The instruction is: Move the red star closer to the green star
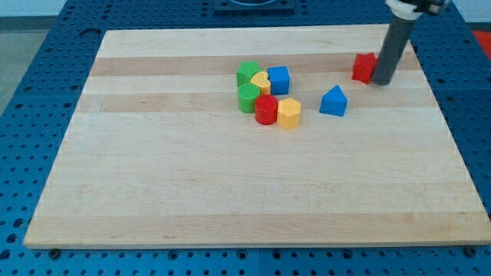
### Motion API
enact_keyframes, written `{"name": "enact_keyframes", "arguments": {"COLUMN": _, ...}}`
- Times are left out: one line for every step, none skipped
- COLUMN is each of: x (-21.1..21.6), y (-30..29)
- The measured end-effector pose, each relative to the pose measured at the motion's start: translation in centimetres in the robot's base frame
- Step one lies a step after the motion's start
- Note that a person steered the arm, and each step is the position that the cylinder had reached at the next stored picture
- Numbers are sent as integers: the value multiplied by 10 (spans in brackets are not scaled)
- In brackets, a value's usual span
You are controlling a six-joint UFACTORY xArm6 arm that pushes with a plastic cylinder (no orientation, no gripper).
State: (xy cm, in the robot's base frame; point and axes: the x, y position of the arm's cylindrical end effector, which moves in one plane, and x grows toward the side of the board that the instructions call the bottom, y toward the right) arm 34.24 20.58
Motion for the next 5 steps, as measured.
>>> {"name": "enact_keyframes", "arguments": {"x": -13, "y": -23}}
{"name": "enact_keyframes", "arguments": {"x": -25, "y": -24}}
{"name": "enact_keyframes", "arguments": {"x": -31, "y": 10}}
{"name": "enact_keyframes", "arguments": {"x": -58, "y": 26}}
{"name": "enact_keyframes", "arguments": {"x": -71, "y": -1}}
